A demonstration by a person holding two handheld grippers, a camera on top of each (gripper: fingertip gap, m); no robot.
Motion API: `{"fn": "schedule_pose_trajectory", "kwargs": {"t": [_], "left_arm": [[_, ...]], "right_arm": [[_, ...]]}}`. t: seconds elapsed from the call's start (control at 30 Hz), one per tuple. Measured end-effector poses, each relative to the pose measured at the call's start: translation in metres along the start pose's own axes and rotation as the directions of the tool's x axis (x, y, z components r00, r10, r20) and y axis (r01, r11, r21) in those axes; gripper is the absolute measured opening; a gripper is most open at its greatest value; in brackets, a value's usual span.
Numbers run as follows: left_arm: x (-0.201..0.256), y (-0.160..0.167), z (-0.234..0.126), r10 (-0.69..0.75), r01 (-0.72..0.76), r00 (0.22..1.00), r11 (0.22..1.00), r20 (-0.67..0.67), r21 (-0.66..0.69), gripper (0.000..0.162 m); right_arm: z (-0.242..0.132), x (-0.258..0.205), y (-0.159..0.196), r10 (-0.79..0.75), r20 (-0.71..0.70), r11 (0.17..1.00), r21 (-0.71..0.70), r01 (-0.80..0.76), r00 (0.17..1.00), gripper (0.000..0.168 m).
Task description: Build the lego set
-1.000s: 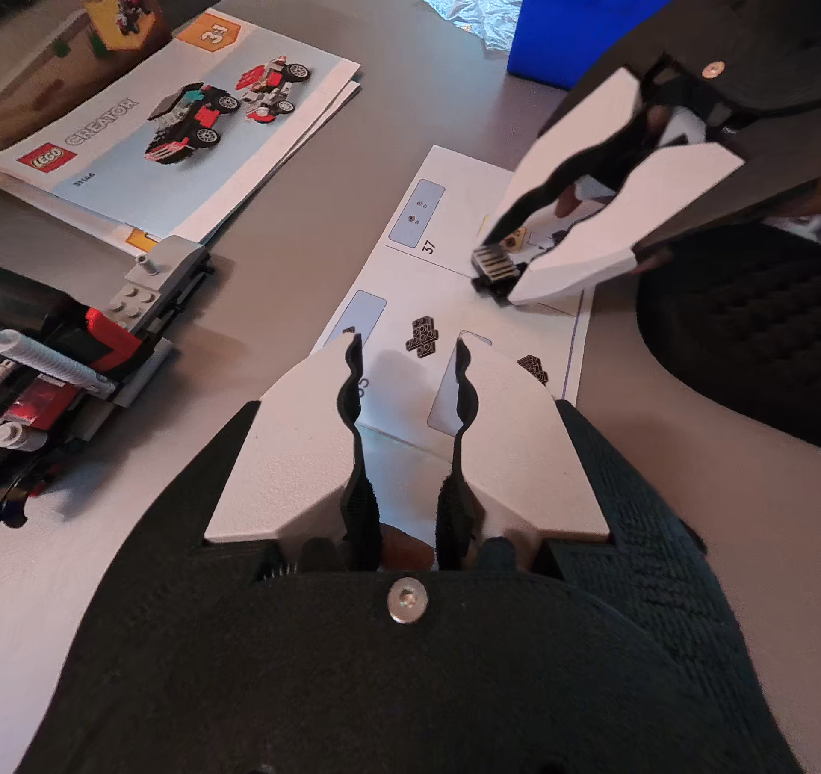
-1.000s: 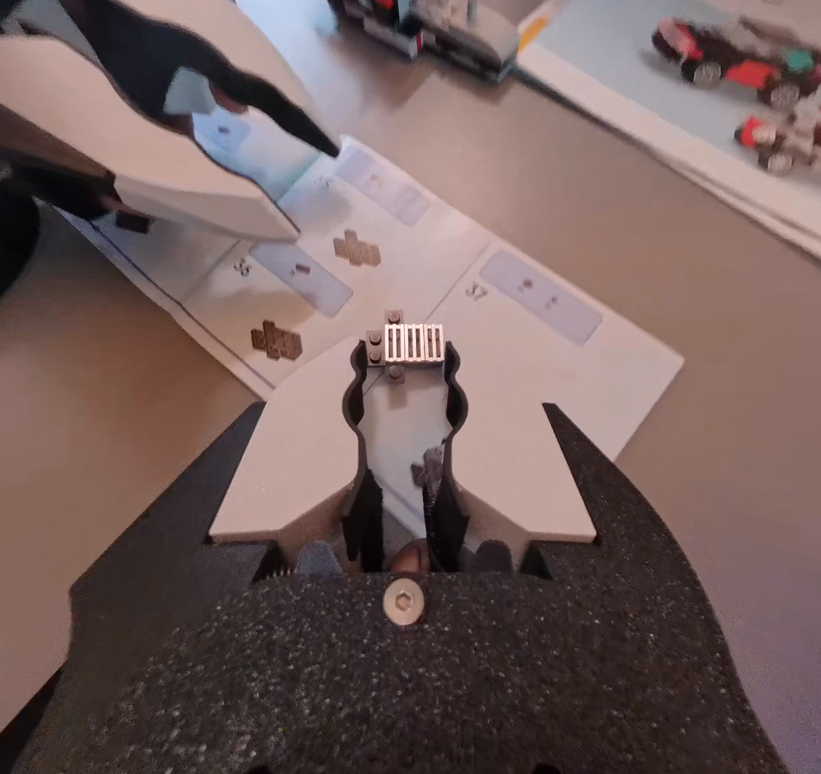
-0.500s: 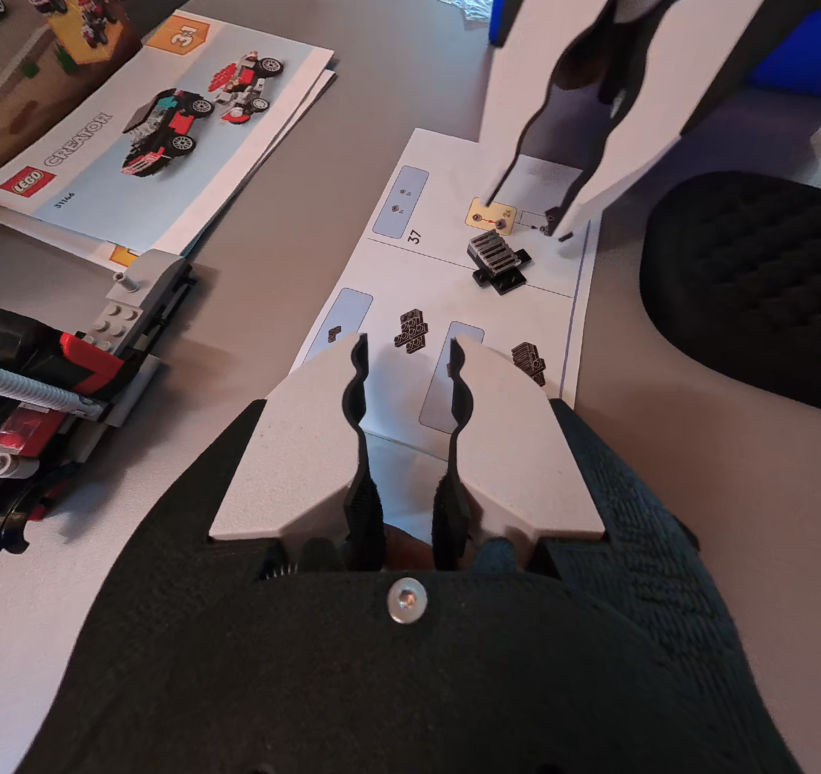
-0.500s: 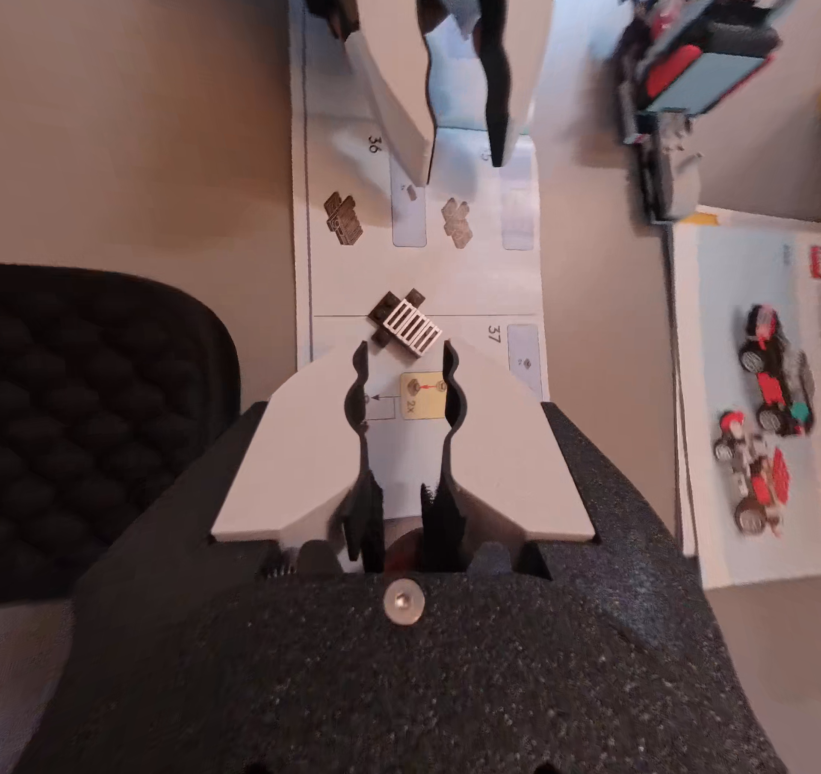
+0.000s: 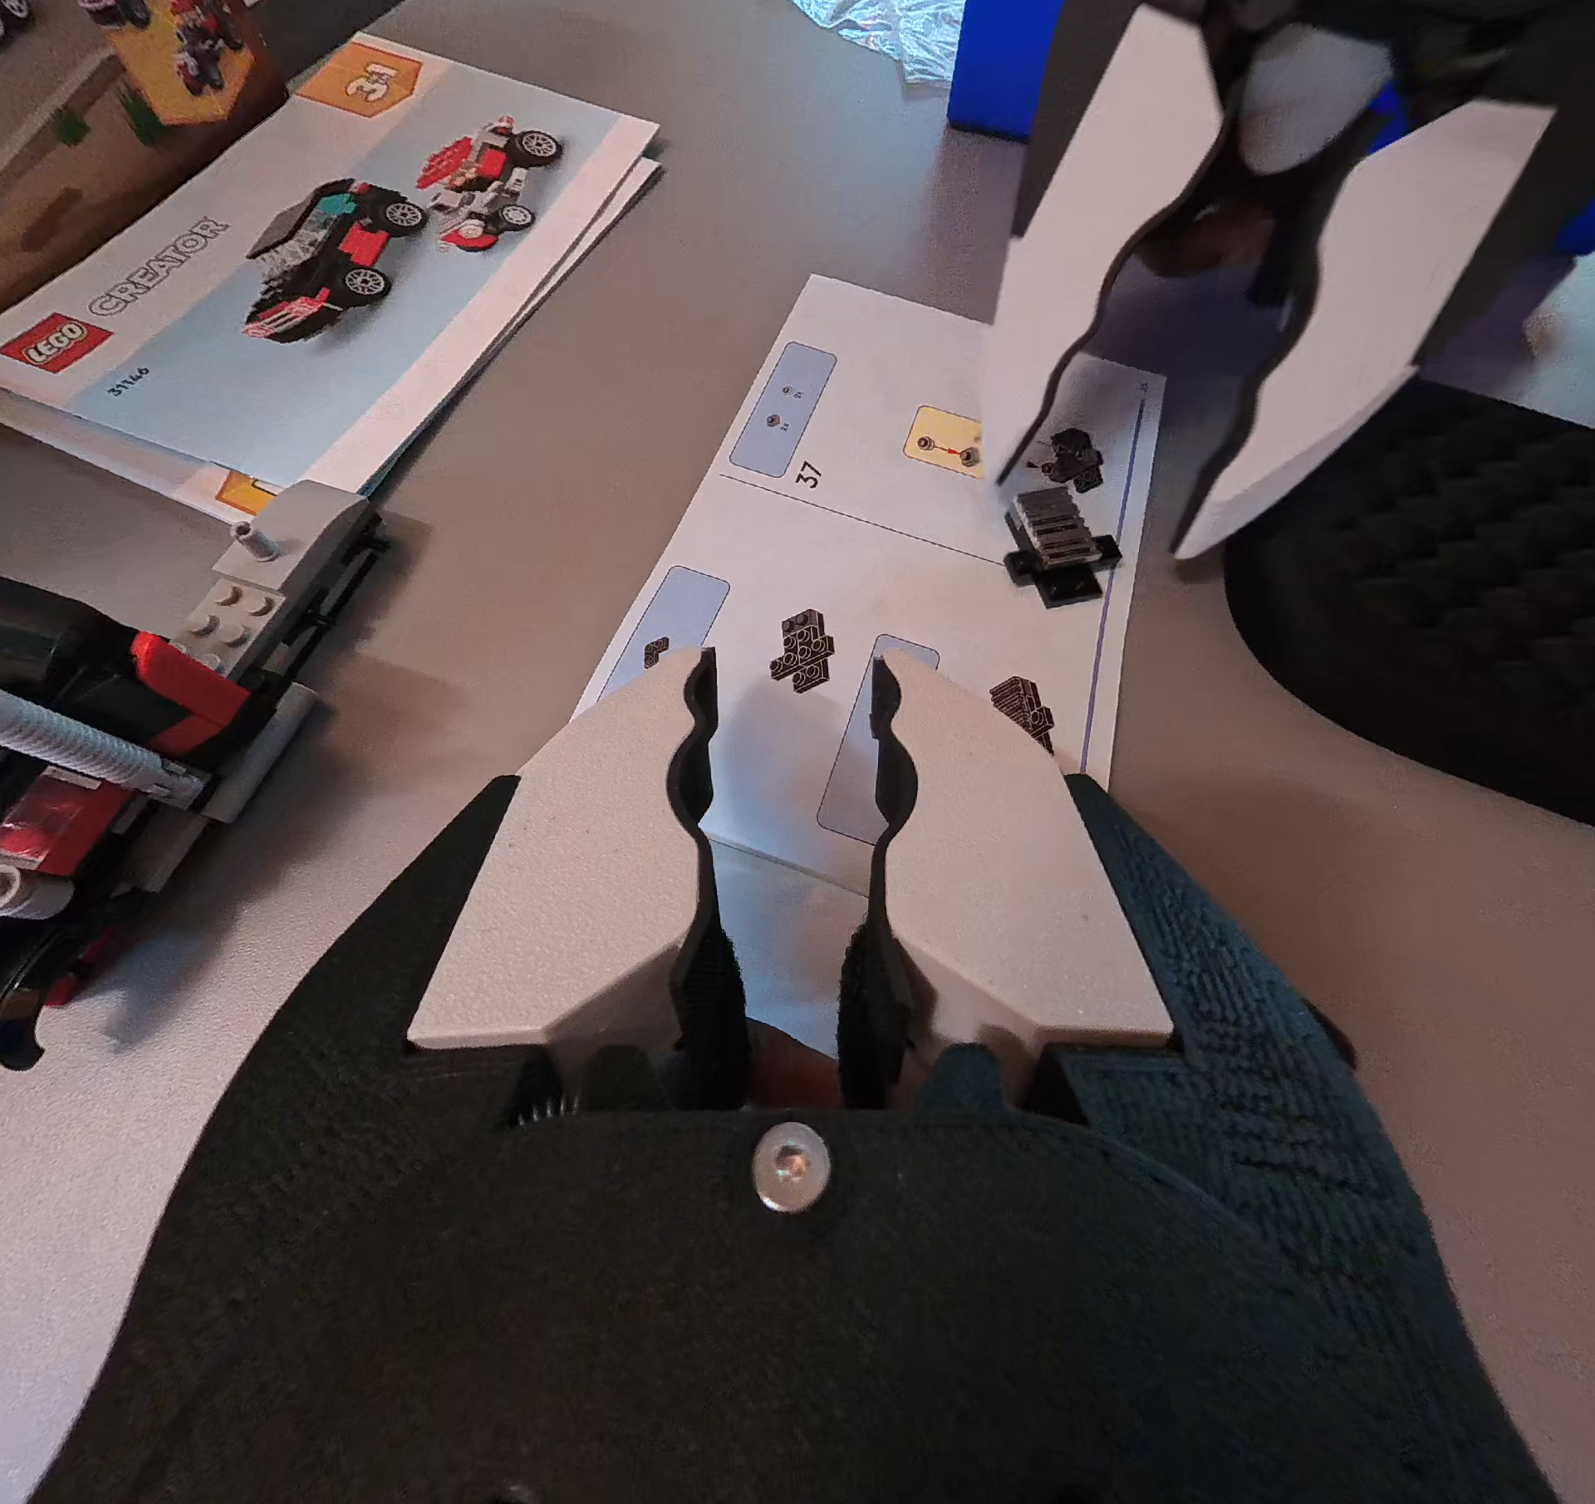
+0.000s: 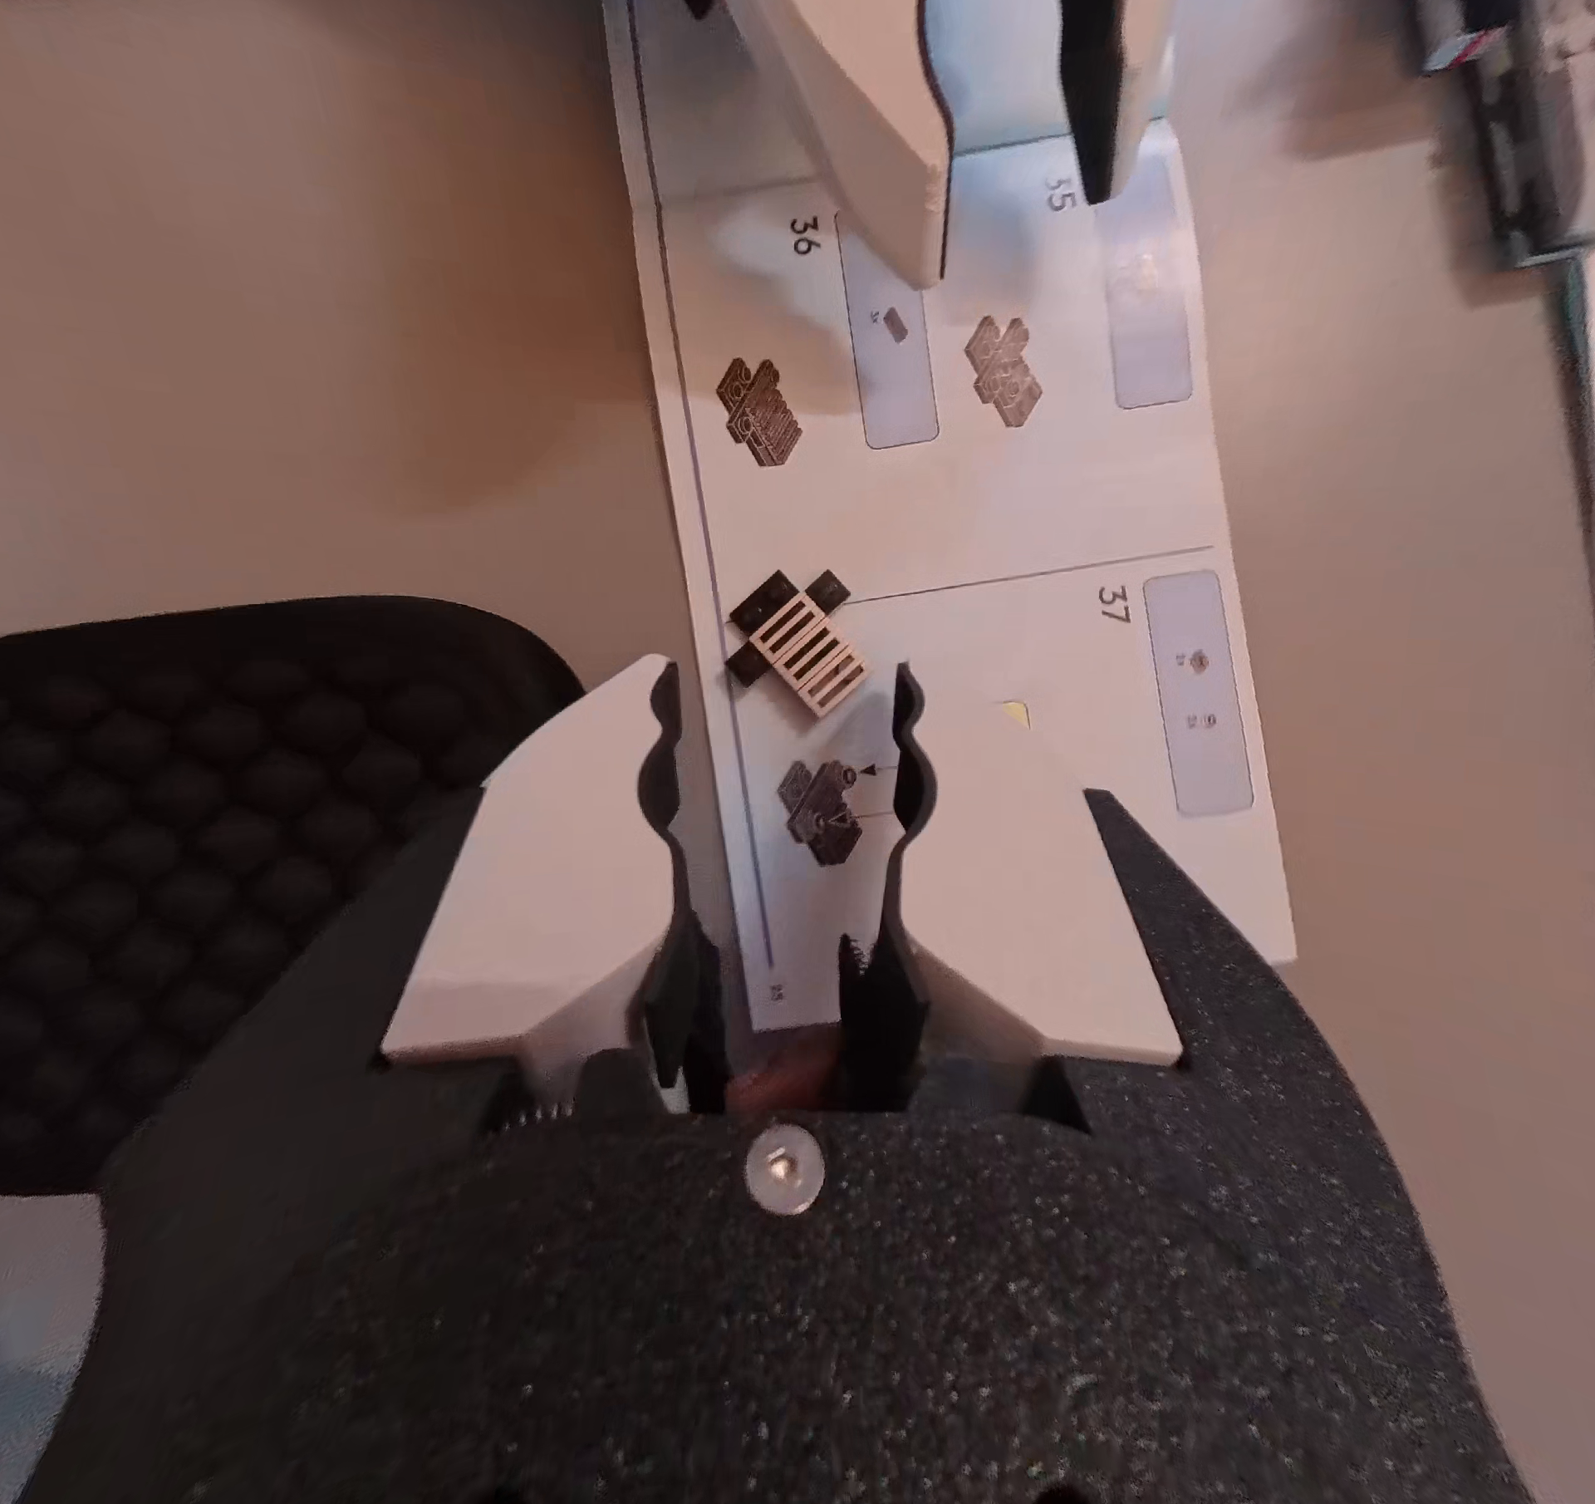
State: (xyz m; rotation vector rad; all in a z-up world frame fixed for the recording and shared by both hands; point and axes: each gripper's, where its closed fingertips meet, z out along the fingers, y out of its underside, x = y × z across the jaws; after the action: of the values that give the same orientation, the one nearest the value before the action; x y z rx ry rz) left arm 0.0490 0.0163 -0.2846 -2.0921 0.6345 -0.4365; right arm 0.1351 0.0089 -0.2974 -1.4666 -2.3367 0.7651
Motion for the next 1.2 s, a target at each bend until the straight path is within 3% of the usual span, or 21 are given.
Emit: {"fn": "schedule_pose_trajectory", "kwargs": {"t": [0.1,0.27,0.5,0.67,0.8,0.9,1.07,1.2], "left_arm": [[0.0,0.0,0.0,0.002,-0.002,1.0,1.0,-0.001,-0.005,0.035],[0.001,0.002,0.001,0.009,-0.009,1.0,1.0,0.0,-0.015,0.035],[0.0,0.001,0.001,-0.003,0.003,1.0,1.0,-0.004,-0.01,0.035],[0.0,0.001,0.001,-0.012,0.012,1.0,1.0,-0.009,-0.005,0.034],[0.002,0.003,0.002,-0.004,0.004,1.0,1.0,-0.018,-0.025,0.034],[0.004,0.006,0.004,0.016,-0.017,1.0,0.999,-0.023,-0.045,0.034],[0.006,0.009,0.006,0.017,-0.019,0.999,0.997,-0.035,-0.069,0.034],[0.008,0.012,0.007,0.023,-0.027,0.999,0.995,-0.048,-0.092,0.032]], "right_arm": [[-0.01,0.001,0.002,0.018,-0.023,0.998,0.06,-0.017,1.0,0.047],[-0.006,0.008,0.004,-0.247,-0.057,0.967,0.055,0.25,0.967,0.026],[0.007,0.006,-0.003,-0.342,0.071,0.94,0.048,0.339,0.937,0.018],[0.005,0.034,-0.018,-0.073,-0.128,0.99,0.108,0.087,0.989,0.018],[0.012,0.026,-0.017,-0.005,-0.151,0.995,0.102,0.021,0.989,0.018],[0.005,0.026,-0.016,0.105,-0.185,0.986,0.146,-0.079,0.977,0.038],[-0.054,0.031,-0.029,0.409,-0.288,0.856,0.451,-0.254,0.866,0.058],[-0.117,0.012,-0.041,0.541,-0.232,0.716,0.632,-0.297,0.809,0.07]]}}
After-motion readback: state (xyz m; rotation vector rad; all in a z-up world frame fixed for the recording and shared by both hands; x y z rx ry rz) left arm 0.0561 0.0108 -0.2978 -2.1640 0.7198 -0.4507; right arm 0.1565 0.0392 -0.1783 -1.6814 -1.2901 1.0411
